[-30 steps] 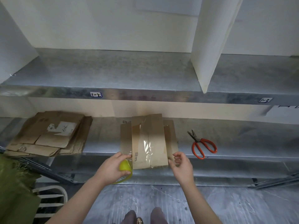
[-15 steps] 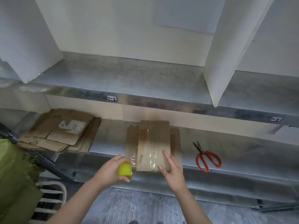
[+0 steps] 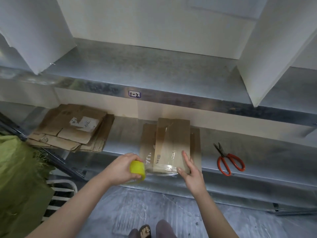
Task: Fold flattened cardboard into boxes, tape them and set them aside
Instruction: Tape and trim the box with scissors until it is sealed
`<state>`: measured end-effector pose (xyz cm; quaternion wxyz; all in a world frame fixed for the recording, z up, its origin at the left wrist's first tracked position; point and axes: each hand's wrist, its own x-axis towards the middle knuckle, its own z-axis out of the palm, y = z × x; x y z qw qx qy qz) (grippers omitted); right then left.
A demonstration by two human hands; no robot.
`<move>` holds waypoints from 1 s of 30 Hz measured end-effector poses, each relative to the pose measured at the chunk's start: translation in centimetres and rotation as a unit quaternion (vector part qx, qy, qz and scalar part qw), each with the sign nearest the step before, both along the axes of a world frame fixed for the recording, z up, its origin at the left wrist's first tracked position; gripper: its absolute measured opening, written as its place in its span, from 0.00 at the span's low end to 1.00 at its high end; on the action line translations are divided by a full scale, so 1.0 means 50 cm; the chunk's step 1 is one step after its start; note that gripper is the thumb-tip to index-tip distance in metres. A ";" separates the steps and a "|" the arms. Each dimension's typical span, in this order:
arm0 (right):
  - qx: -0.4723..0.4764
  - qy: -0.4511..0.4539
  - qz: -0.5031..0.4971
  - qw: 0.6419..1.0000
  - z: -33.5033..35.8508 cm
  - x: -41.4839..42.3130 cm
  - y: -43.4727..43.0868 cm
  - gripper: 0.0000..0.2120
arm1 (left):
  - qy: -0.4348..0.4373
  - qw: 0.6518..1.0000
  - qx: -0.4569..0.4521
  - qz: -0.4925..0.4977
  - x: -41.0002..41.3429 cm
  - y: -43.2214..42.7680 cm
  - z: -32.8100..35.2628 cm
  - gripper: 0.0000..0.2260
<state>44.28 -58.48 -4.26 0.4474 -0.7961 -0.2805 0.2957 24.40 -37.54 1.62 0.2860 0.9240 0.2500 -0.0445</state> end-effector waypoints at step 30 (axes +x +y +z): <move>-0.229 -0.362 0.026 0.903 -0.005 0.145 -0.150 0.27 | 0.018 0.997 0.071 0.031 -0.013 -0.029 0.005 0.21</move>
